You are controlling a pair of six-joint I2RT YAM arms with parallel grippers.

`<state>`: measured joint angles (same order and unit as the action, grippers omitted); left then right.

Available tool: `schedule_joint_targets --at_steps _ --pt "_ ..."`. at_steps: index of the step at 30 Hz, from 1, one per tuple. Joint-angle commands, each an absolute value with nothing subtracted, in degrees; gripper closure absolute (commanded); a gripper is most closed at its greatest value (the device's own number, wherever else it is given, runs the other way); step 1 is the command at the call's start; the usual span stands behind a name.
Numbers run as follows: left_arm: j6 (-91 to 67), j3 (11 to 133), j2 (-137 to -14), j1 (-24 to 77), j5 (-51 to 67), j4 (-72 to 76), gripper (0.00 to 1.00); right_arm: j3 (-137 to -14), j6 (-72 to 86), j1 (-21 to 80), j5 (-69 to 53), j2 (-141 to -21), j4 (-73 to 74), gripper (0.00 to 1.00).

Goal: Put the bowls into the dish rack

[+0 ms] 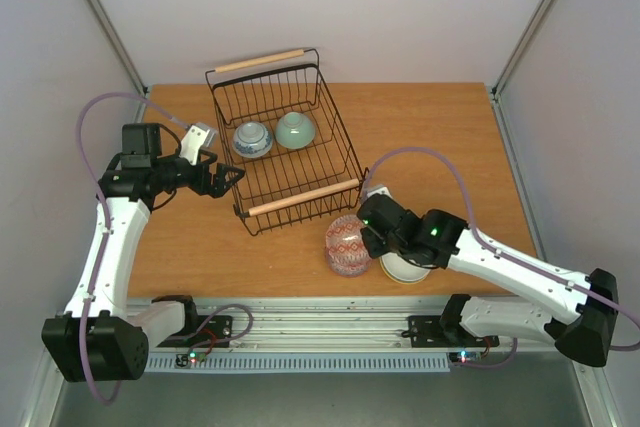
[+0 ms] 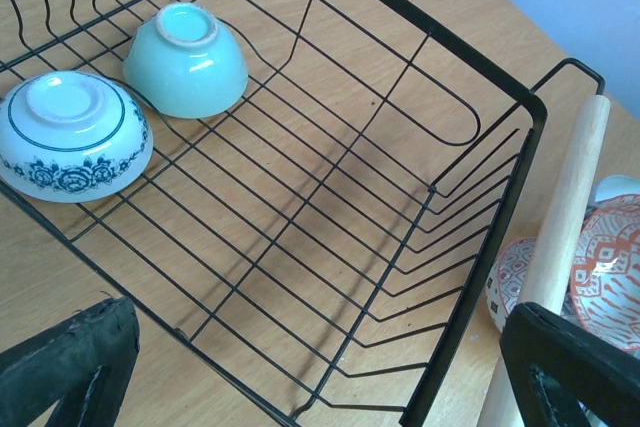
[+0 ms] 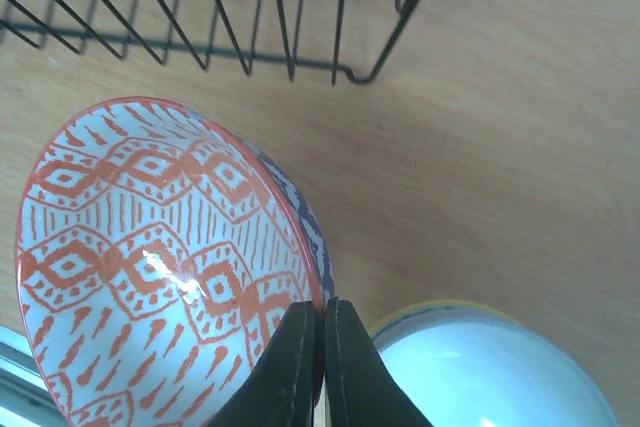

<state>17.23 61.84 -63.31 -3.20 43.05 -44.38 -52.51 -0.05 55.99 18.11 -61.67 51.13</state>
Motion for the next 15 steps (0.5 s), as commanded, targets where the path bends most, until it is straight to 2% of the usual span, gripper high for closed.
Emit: schedule_joint_targets --at_steps 1,7,15 --pt "17.94 62.43 -62.59 -3.48 44.68 -44.47 0.01 -58.72 -4.85 56.59 19.32 -59.83 51.02 0.99" --pt "17.28 63.24 -62.83 -3.39 47.71 -45.19 0.01 -68.15 -11.62 56.60 19.19 -62.30 48.31 0.99" --pt "16.32 66.18 -62.45 -3.24 51.97 -48.85 0.01 -79.49 -21.36 56.60 18.99 -72.15 42.88 0.99"
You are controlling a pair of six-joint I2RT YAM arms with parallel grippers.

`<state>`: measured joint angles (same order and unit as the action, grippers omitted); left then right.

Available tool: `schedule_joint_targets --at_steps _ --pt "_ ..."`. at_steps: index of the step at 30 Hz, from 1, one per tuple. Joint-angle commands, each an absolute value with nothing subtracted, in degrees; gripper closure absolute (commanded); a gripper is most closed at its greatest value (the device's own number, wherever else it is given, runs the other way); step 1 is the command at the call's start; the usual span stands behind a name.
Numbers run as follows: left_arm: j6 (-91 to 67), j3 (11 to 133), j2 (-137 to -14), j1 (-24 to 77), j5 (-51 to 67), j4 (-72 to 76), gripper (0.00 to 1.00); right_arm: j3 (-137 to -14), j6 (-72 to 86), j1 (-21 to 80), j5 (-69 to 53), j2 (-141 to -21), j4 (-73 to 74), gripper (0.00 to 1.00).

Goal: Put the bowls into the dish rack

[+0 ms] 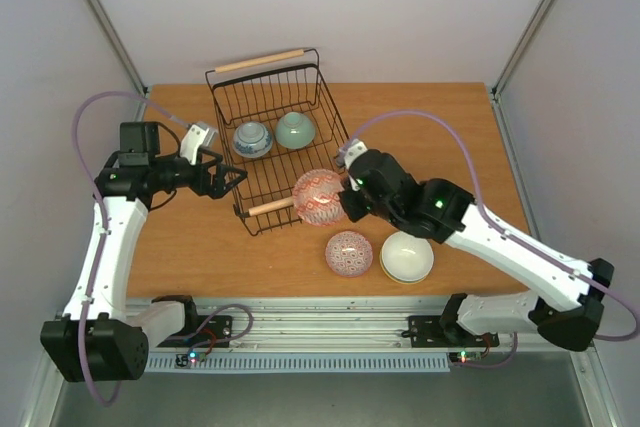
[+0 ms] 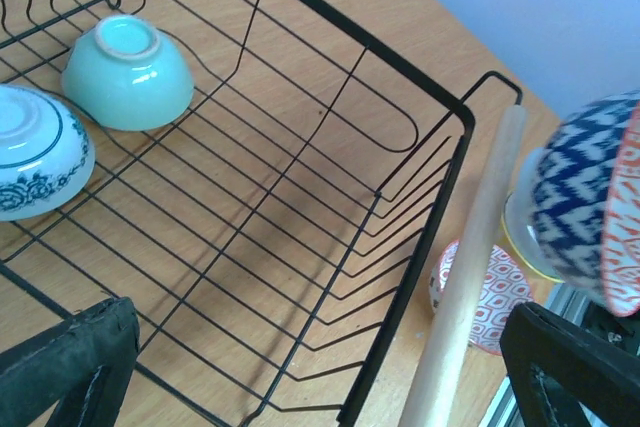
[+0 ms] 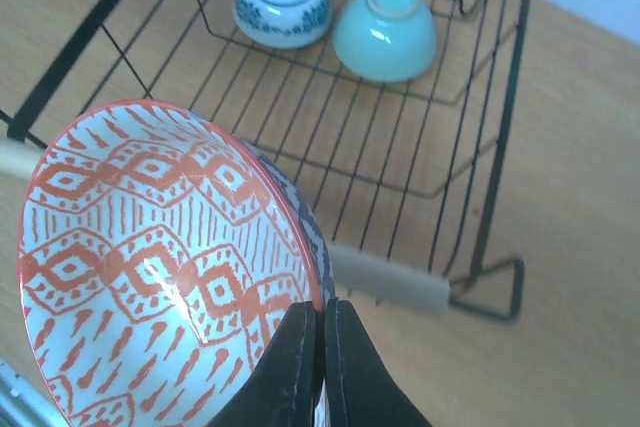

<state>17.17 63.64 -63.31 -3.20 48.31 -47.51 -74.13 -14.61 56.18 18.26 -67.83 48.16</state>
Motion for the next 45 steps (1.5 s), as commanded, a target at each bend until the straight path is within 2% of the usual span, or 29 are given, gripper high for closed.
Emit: schedule_joint_targets --at_steps 1,9,19,25,30,33,34,35,36,38,39,45 --pt "16.10 66.63 -62.55 -3.25 52.45 -49.17 0.00 -81.06 -22.57 56.62 18.79 -73.78 42.39 0.99" --pt "15.65 67.23 -62.60 -3.16 55.49 -50.49 0.00 -93.07 -29.73 56.43 18.30 -86.55 39.64 0.99" --pt "14.82 65.47 -64.39 -2.25 54.13 -47.87 0.01 -102.06 -32.26 56.43 14.16 -92.62 38.75 0.99" --pt "12.09 63.92 -64.99 -0.88 51.86 -44.15 0.06 -102.91 -32.11 56.43 11.99 -93.50 37.74 0.99" --pt "10.05 63.35 -64.99 -0.26 49.73 -41.69 0.17 -103.09 -31.47 56.51 10.05 -94.58 37.37 0.99" --pt "8.88 62.98 -64.89 -0.26 49.12 -40.29 0.20 -102.93 -31.14 56.60 9.00 -95.05 37.22 0.99" --pt "8.61 62.89 -64.83 -0.26 49.03 -39.82 0.23 -102.86 -31.05 56.64 8.82 -95.16 37.11 0.99" --pt "8.38 62.89 -64.98 -0.26 49.04 -39.54 0.35 -102.77 -30.96 56.73 8.65 -95.24 36.97 0.99" --pt "8.31 62.91 -65.15 1.16 49.03 -39.47 0.53 -102.60 -30.80 56.69 8.55 -95.19 36.86 0.99" --pt "8.41 62.95 -65.40 1.89 48.81 -39.56 0.95 -102.28 -30.59 56.75 8.16 -95.12 36.55 0.99" --pt "8.43 62.91 -65.46 1.87 48.89 -39.58 0.99 -102.11 -30.52 56.77 7.91 -95.03 36.44 0.99" --pt "10.16 62.59 -64.92 2.11 49.17 -40.22 1.00 -99.85 -30.41 56.71 8.05 -93.72 35.42 0.98"
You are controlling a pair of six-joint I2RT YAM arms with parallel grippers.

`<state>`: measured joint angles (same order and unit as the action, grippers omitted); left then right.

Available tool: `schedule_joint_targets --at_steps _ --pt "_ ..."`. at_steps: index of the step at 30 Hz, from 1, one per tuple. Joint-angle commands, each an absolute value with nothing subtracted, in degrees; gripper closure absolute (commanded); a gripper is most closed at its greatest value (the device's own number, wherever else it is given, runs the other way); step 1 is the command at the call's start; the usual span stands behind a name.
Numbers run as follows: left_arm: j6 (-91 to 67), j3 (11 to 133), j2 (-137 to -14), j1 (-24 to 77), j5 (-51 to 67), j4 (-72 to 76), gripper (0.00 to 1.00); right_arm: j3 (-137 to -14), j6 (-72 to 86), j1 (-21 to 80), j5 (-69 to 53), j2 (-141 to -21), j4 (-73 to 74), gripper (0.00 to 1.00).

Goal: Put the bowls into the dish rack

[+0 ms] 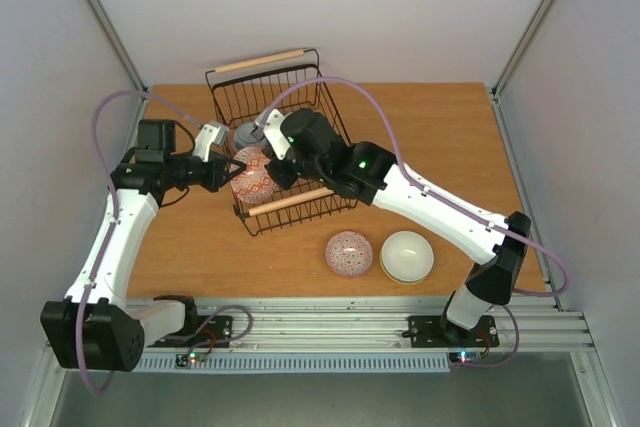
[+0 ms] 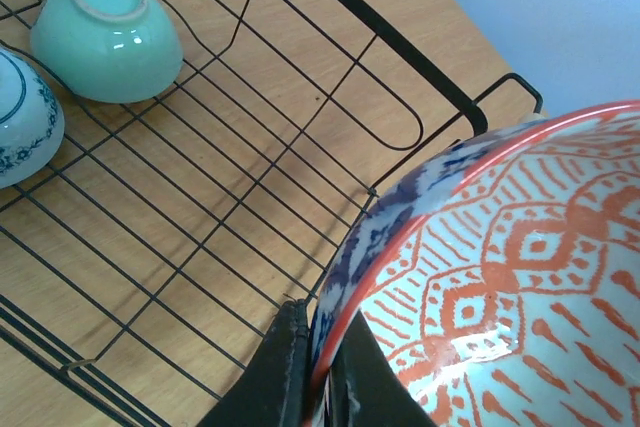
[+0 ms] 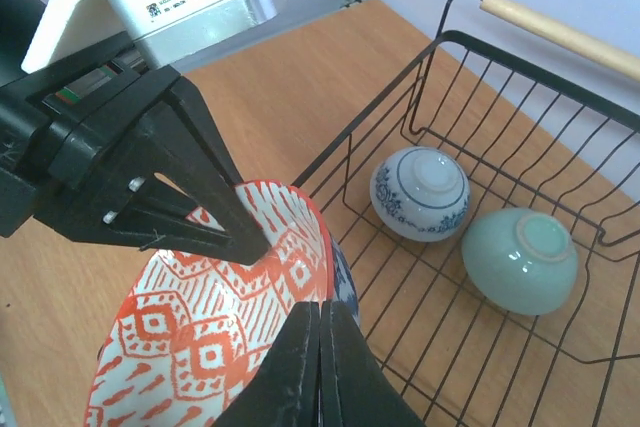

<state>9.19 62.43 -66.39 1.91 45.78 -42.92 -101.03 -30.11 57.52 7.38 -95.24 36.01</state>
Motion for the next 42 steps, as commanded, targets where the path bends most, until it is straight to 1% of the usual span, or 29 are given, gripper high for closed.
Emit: schedule_joint_targets --at_steps 1,2,4,6,8,10,11,12,13,19,22,29,34,42 --pt "10.15 62.50 -64.76 2.11 49.47 -40.11 1.00 -99.24 -30.27 56.73 8.42 -93.34 35.19 0.96" --pt "10.07 62.49 -64.85 2.00 49.92 -40.10 1.00 -98.54 -29.85 56.65 8.81 -92.79 34.83 0.92" --pt "10.17 62.62 -65.14 1.54 51.54 -40.14 1.00 -96.89 -28.65 56.31 9.13 -91.40 33.78 0.79" --pt "10.06 62.98 -65.80 0.73 53.83 -40.24 1.00 -94.64 -26.48 55.08 7.05 -88.86 32.38 0.59" --pt "9.52 63.16 -66.72 -2.47 57.23 -39.90 0.99 -91.61 -23.40 52.28 1.74 -86.11 30.15 0.43" --pt "8.86 63.08 -67.76 -3.94 61.34 -39.51 1.00 -88.40 -19.84 49.37 -7.96 -83.79 27.09 0.22" --pt "8.52 63.08 -68.17 -4.31 62.85 -39.40 0.99 -87.00 -18.25 48.04 -11.29 -83.08 25.52 0.14" --pt "8.50 63.10 -68.51 -4.42 64.07 -39.40 0.99 -85.74 -16.76 47.09 -14.39 -82.58 24.36 0.07" --pt "8.46 63.06 -68.61 -4.55 64.75 -39.33 0.99 -85.22 -15.64 46.34 -16.82 -82.34 23.45 0.02" --pt "7.97 62.80 -68.22 -4.61 66.06 -38.77 1.00 -83.01 -8.95 44.87 -30.44 -83.20 17.24 0.01" --pt "8.00 62.67 -68.04 -4.66 66.31 -38.81 0.99 -82.88 -5.83 44.85 -35.14 -84.87 13.78 0.01" --pt "8.31 62.49 -67.26 -4.66 66.68 -38.69 1.00 -81.25 -2.41 44.96 -37.58 -86.63 9.94 0.01" --pt "8.43 62.21 -66.69 -4.66 65.86 -38.35 0.99 -79.51 -2.16 45.07 -35.83 -86.71 10.27 0.01" --pt "8.17 61.96 -66.32 -4.66 65.53 -37.88 0.99 -77.52 -0.09 45.15 -38.29 -87.70 6.90 0.01"
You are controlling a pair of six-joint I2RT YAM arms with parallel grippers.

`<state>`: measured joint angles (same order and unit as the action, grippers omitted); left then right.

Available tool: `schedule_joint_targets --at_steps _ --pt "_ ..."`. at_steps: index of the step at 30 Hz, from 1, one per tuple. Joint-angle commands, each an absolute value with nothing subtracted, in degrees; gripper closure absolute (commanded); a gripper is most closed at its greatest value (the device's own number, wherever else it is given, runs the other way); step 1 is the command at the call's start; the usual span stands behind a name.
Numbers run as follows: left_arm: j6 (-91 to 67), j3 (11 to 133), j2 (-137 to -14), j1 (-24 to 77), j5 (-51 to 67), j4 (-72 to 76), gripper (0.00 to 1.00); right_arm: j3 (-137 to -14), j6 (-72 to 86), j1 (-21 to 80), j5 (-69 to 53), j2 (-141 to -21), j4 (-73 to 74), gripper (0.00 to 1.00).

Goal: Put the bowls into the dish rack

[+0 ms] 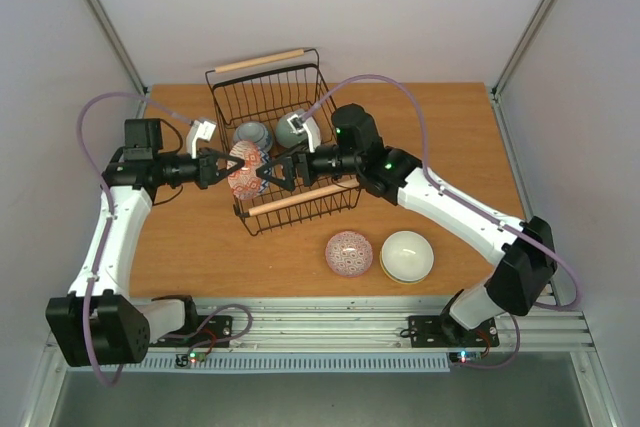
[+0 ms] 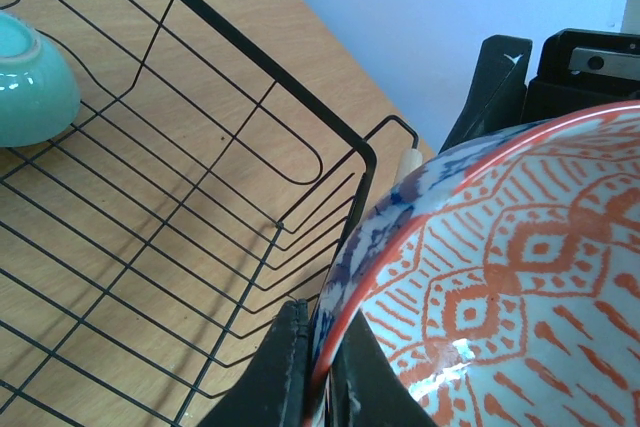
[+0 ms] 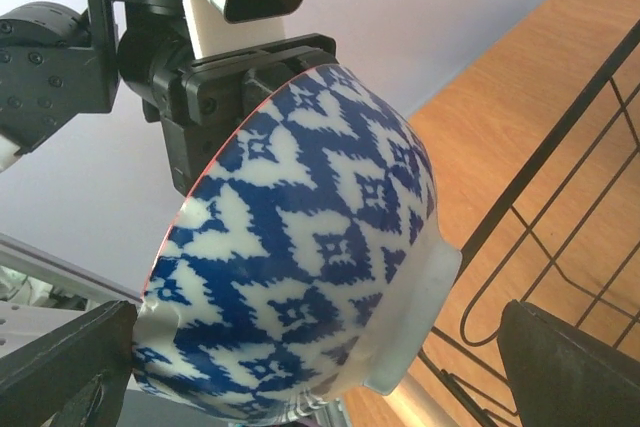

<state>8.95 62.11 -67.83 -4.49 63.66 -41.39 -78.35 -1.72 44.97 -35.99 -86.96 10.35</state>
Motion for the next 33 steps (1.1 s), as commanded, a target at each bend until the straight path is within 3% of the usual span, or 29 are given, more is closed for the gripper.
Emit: schedule_joint_targets --at_steps 1,4,9,13,15,17,18,21,22,24,25,27,33 --pt "8.13 61.92 -66.28 -4.66 65.44 -37.83 0.99 -77.29 1.41 45.11 -38.81 -87.90 6.37 0.01" --pt "8.14 61.88 -66.18 -4.66 65.39 -37.68 1.00 -76.79 3.42 45.17 -41.22 -88.58 4.08 0.01" --pt "8.16 61.79 -66.21 -4.66 65.20 -37.65 1.00 -76.70 5.66 45.18 -44.78 -89.85 1.06 0.11" --pt "8.03 61.79 -66.26 -4.66 64.98 -37.60 0.99 -76.72 6.78 45.18 -46.39 -90.30 0.18 0.36" --pt "8.02 61.70 -66.37 -4.66 64.92 -37.58 1.00 -76.97 7.02 45.18 -47.50 -90.42 0.19 0.59" --pt "8.04 61.69 -66.36 -4.66 64.84 -37.45 1.00 -77.46 6.90 45.18 -47.59 -90.48 -1.08 0.88" --pt "7.94 61.64 -66.48 -4.66 64.73 -37.51 1.00 -77.96 6.25 45.18 -47.27 -90.49 -0.62 0.97" --pt "7.79 61.61 -66.24 -4.65 62.22 -37.69 0.97 -81.28 1.20 45.18 -43.67 -90.43 6.86 0.99" --pt "7.94 61.69 -66.06 -4.66 60.36 -38.15 0.84 -83.31 -2.64 45.18 -41.08 -90.50 12.43 0.99" --pt "8.48 61.38 -64.91 -4.59 52.48 -37.96 0.38 -88.19 -8.20 45.41 -33.73 -91.36 22.04 0.99" --pt "7.78 60.76 -64.22 -4.65 47.70 -36.59 0.23 -90.81 -10.55 45.44 -29.43 -92.40 26.65 0.99" --pt "5.45 60.10 -63.10 -4.66 39.80 -35.55 0.04 -97.38 -14.58 45.44 -19.86 -95.89 35.75 0.99" --pt "4.68 59.36 -62.78 -4.73 32.93 -35.29 0.00 -114.97 -22.31 45.53 8.89 -110.59 54.18 0.99"
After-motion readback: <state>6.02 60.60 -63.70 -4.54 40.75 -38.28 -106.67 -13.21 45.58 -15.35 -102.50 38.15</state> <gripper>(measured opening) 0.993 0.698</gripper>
